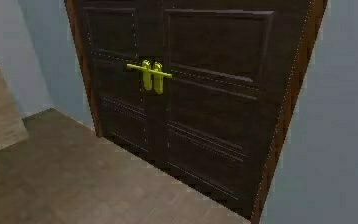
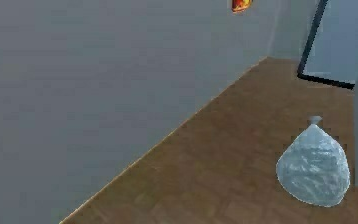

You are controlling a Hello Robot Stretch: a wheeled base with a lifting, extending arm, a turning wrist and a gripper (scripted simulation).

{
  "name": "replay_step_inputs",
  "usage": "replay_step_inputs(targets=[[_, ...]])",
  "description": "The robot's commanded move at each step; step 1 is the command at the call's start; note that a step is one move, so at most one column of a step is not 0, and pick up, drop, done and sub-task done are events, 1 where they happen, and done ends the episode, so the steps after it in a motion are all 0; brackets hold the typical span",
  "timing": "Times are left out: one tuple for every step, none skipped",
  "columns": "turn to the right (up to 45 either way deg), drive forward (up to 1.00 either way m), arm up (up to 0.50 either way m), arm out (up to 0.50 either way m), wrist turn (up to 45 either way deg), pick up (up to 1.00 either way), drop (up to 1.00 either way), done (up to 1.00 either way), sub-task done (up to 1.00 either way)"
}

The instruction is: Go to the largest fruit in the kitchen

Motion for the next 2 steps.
replay_step_inputs(targets=[[-39.0,0.00,0.00,0.00,0.0,0.00,0.00,0.00,0.00],[0.0,0.70,0.00,0.00,0.0,0.00,0.00,0.00,0.00]])
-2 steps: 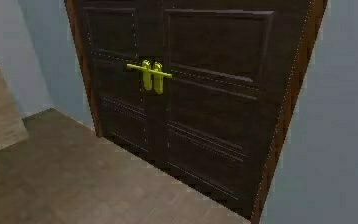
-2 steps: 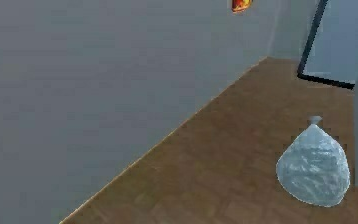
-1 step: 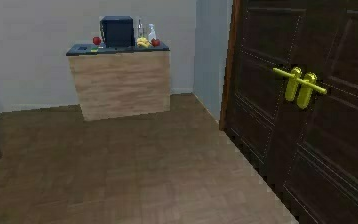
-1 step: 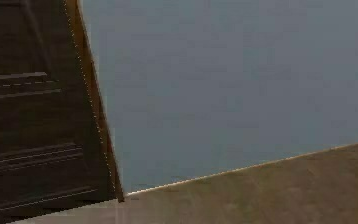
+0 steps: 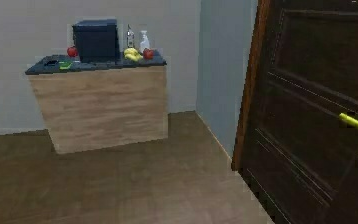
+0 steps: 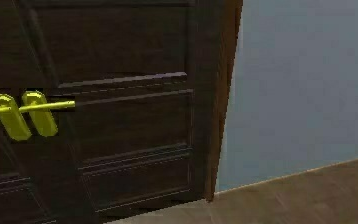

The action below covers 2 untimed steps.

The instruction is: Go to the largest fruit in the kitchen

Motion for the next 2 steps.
replay_step_inputs(targets=[[-30.0,0.00,0.00,0.00,0.0,0.00,0.00,0.00,0.00],[0.0,1.00,0.00,0.00,0.0,0.00,0.00,0.00,0.00]])
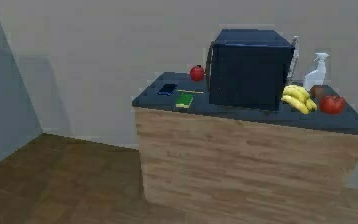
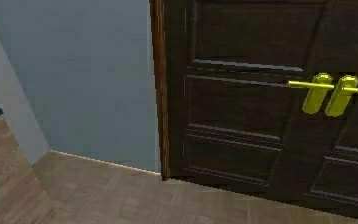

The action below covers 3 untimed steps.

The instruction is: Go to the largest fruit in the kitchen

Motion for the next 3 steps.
replay_step_inputs(targets=[[0.0,0.35,0.00,0.00,0.0,0.00,0.00,0.00,0.00],[42.0,0.00,0.00,0.00,0.0,0.00,0.00,0.00,0.00],[0.0,0.00,0.00,0.00,0.0,0.00,0.00,1.00,0.00]])
